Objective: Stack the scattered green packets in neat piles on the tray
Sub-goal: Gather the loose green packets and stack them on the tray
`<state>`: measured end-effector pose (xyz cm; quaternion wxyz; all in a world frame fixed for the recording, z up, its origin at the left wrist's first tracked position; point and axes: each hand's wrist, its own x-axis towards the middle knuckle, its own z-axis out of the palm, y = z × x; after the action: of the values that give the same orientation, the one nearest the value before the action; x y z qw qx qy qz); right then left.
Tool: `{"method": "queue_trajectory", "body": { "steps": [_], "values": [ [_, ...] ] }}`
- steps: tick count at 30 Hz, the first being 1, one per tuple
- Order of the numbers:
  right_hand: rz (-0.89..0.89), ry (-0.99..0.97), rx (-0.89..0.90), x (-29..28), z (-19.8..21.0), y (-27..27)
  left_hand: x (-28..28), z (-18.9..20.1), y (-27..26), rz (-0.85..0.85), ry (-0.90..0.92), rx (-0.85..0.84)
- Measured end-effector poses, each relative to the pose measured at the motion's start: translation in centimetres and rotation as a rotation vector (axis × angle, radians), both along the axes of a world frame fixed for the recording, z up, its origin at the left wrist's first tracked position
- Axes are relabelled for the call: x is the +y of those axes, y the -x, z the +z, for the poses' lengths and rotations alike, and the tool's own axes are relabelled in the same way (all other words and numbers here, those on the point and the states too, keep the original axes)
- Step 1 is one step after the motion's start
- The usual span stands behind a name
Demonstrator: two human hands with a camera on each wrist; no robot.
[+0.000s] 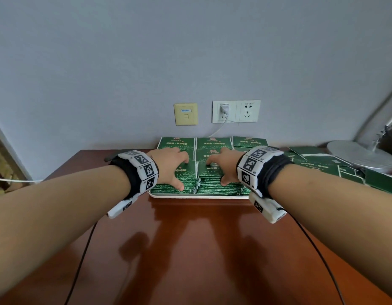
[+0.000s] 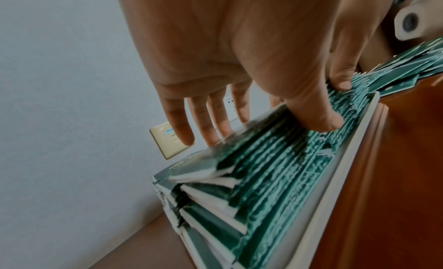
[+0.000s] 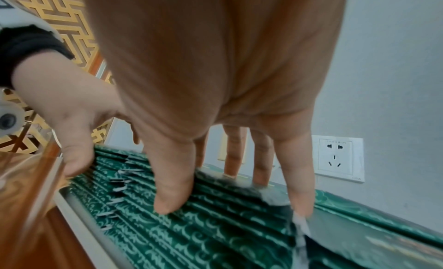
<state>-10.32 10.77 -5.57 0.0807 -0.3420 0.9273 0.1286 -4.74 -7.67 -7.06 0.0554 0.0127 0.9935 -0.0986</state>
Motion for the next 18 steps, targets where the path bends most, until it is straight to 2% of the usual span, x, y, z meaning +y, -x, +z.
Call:
{"method": "queue_trajectory", "body": {
  "steps": [11, 18],
  "values": [
    [-0.016, 0.105, 0.041, 1.3, 0.0, -0.7, 1.6, 1.0, -0.5, -0.049, -0.038, 0.048],
    [-0.102, 0.103, 0.054, 6.7, 0.7, -1.4, 6.6, 1.7, -0.5, -0.167, -0.046, 0.047]
  ]
}}
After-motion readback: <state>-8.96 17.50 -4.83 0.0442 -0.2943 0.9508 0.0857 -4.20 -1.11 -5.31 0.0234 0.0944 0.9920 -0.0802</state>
